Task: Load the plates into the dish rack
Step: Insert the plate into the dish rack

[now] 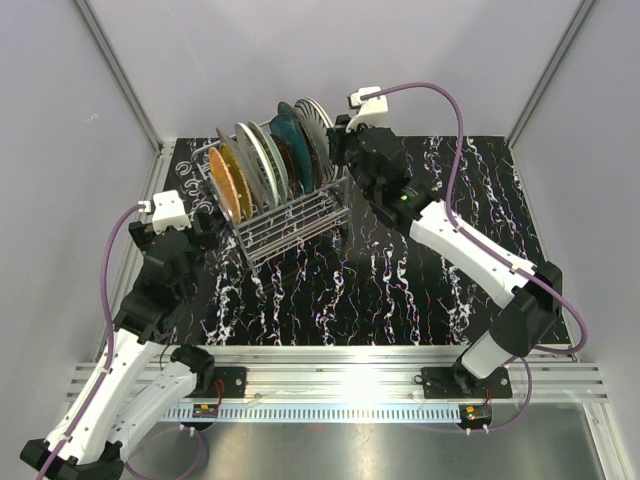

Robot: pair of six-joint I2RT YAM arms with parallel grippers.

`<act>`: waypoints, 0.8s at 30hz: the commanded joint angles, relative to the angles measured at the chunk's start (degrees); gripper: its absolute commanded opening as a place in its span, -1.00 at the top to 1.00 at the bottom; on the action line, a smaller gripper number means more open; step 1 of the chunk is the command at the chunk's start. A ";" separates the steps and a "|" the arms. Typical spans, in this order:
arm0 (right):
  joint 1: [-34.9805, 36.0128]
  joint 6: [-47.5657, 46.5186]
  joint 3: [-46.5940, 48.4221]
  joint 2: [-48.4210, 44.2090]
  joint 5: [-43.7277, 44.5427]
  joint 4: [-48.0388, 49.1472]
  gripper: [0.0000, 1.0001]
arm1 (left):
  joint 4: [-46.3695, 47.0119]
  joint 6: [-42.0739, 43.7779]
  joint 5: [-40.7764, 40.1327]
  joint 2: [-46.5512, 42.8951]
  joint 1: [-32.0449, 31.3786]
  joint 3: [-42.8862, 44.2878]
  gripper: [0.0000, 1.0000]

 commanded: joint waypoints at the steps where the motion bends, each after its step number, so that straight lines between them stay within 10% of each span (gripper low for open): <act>1: -0.31 1.34 2.94 -2.82 -0.50 1.15 0.43 | 2.96 0.22 0.92 -0.68 0.32 0.12 -0.98; 14: -7.87 14.17 7.60 -1.07 -14.29 -2.98 0.55 | 2.79 0.22 1.27 -0.76 0.24 0.21 -0.98; 24: -8.66 15.05 11.99 3.68 -19.57 -7.20 0.23 | 2.79 0.13 1.62 -0.76 0.32 0.21 -0.98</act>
